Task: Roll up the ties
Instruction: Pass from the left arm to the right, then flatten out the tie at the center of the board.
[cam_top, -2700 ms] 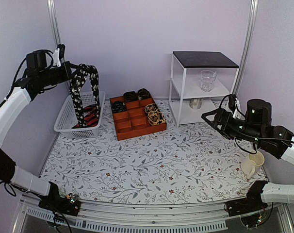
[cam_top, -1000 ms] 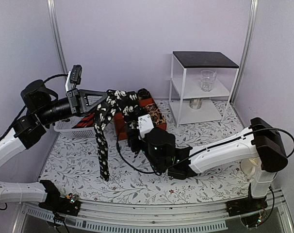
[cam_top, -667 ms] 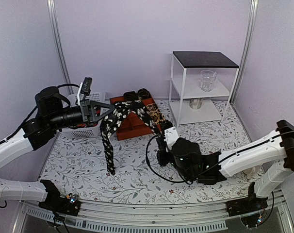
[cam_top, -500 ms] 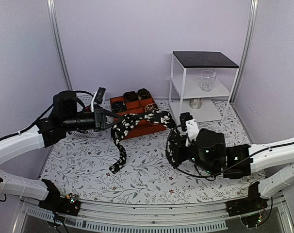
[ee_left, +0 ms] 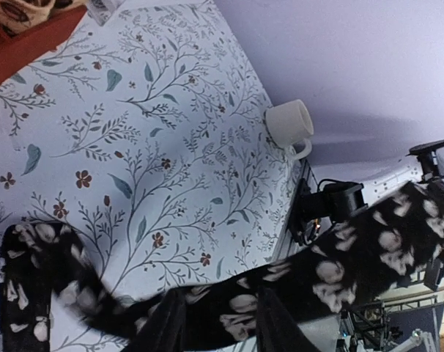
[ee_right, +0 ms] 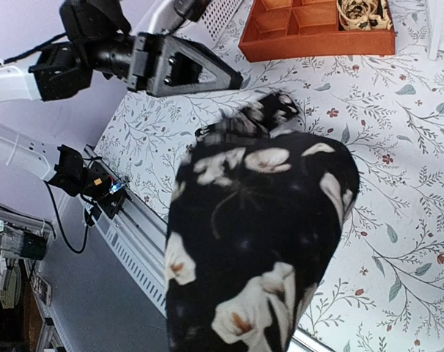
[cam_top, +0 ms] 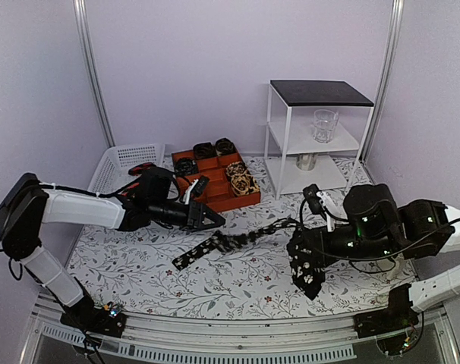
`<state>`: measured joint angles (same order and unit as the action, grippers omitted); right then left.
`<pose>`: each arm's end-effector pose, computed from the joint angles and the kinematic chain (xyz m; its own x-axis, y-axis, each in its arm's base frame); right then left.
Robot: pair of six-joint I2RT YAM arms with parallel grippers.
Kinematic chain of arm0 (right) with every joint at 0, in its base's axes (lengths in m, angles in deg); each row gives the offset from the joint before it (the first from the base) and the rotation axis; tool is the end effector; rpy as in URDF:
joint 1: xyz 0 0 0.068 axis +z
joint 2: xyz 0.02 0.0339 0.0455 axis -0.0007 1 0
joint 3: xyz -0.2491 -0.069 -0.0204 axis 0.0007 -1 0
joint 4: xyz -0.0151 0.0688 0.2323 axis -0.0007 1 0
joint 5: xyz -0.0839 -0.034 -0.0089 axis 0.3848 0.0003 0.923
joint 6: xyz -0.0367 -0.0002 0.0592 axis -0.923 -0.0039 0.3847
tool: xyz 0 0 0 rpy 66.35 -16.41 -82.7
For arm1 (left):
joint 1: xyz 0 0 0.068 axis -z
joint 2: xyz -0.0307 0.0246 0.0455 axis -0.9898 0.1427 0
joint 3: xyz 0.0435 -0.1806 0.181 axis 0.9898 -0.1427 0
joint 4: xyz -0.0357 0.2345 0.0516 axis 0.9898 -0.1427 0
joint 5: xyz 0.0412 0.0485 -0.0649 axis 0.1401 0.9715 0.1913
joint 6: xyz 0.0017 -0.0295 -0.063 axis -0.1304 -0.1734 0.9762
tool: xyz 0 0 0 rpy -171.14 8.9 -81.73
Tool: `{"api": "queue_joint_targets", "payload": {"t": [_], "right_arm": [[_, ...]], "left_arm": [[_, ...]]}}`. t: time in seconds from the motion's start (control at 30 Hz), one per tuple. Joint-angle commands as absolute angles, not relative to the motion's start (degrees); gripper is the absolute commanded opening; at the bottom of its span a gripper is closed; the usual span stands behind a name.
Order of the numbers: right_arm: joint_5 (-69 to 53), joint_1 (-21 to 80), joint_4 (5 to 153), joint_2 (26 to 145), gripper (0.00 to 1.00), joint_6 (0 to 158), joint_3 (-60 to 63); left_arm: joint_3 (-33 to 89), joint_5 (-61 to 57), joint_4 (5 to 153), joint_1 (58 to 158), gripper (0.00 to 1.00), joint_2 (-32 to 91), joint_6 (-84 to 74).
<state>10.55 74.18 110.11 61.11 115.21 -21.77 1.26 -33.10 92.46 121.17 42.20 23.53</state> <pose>0.0689 0.2048 0.2900 -0.7337 -0.1270 -0.6675 -0.5519 0.6844 0.4764 0.2276 -0.2329 0.1993 -0.8666 0.0672 -0.4944 0.4811 0.3756 -0.7921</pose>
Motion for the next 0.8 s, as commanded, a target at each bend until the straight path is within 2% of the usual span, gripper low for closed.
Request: {"api": "queue_joint_targets", "payload": {"t": [0.0, 0.13, 0.23, 0.33, 0.43, 0.57, 0.77], "right_arm": [[15.0, 73.8, 120.6, 62.5, 0.00, 123.2, -15.9], [17.0, 69.1, 124.9, 63.4, 0.00, 130.8, -17.0], [16.6, 64.5, 127.8, 64.6, 0.00, 131.2, -16.9], [18.6, 59.1, 129.8, 65.5, 0.00, 131.0, -17.1], [17.7, 54.5, 127.3, 65.7, 0.00, 130.1, -18.2], [15.3, 50.2, 123.7, 66.9, 0.00, 126.9, -19.3], [12.4, 45.2, 120.7, 69.0, 0.00, 123.9, -20.7]], "left_arm": [[5.0, -31.0, 93.0, 122.0, 0.39, 45.7, 23.1], [5.9, -19.5, 82.2, 122.3, 0.48, 43.1, 21.2], [4.8, -12.5, 75.2, 123.4, 0.47, 40.3, 19.8], [2.9, -5.9, 68.8, 125.1, 0.41, 38.0, 19.4], [0.8, -2.7, 63.6, 126.4, 0.36, 35.9, 19.7], [-3.0, -1.7, 61.1, 127.7, 0.35, 32.5, 19.6], [-8.4, -2.5, 59.6, 128.0, 0.42, 26.4, 18.2]]}}
